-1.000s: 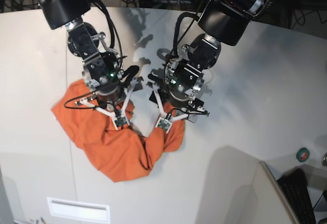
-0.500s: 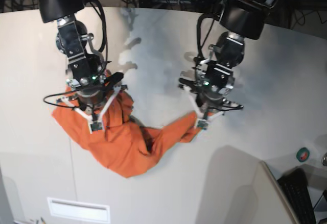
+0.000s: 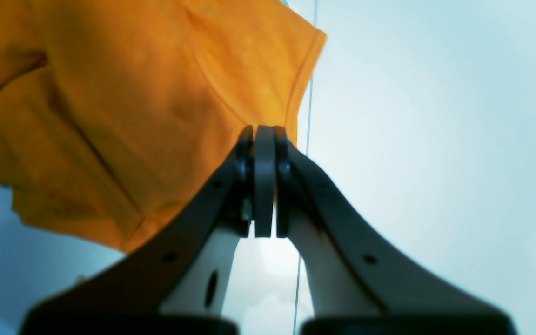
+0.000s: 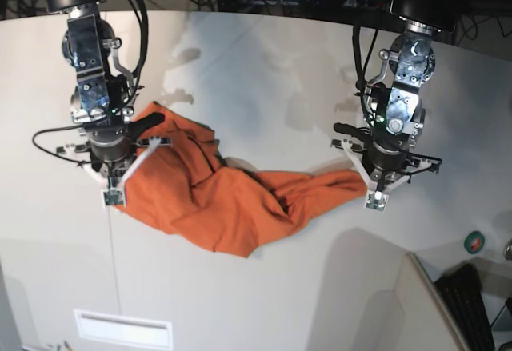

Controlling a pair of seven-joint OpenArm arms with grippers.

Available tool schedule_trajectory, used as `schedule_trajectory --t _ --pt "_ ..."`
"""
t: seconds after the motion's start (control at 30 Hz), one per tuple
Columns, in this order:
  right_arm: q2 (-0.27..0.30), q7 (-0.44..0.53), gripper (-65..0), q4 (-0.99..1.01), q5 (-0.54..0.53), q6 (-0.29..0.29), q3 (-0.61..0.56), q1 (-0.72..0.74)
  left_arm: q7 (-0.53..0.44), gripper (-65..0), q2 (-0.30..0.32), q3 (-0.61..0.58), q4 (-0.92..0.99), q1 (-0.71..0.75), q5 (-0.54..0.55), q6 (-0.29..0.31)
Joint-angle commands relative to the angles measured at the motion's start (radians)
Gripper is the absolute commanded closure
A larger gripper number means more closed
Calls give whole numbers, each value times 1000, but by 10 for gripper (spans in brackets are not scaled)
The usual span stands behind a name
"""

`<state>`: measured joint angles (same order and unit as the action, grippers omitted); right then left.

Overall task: Layout the t-shirt on the table in an organized manner, then fold the t-shirt properly
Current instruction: 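Lift the shirt with both grippers and pull the grippers apart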

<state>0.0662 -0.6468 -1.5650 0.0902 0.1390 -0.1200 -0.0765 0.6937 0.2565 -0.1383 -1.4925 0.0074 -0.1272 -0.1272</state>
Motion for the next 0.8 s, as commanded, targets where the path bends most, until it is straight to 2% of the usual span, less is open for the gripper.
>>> schedule_trajectory --t 0.0,0.17,0.3,0.33,0.47,0.5,0.53,0.63,0.7,0.77 --pt "1 18 0 -19 6 3 -19 -4 -7 0 10 -1 6 1 -10 -5" --pt "-38 22 0 -18 6 6 -162 -21 -13 0 2 -1 106 16 -9 -5" --pt "-73 23 0 30 6 6 -226 11 -15 0 7 2 188 4 -10 -7" --pt "-79 23 -35 56 6 6 -237 22 -15 0 8 1 192 -4 -12 -7" --pt "-93 26 -257 150 6 7 -289 59 -13 0 10 -5 194 -11 -12 -7" --pt "-95 29 -288 159 6 7 -301 59 -13 0 10 -7 194 -13 -12 -7" --pt "-98 45 -309 163 7 7 -312 63 -13 0 10 -7 195 -13 -12 -7" --pt "-93 75 -312 165 7 23 -318 57 -12 0 10 -7 195 -13 -12 -7" --pt "-87 74 -318 165 7 81 -320 56 -12 0 10 -7 195 -13 -12 -7" --pt "-58 74 -324 165 7 124 -323 48 -12 0 10 -7 195 -13 -12 -7"
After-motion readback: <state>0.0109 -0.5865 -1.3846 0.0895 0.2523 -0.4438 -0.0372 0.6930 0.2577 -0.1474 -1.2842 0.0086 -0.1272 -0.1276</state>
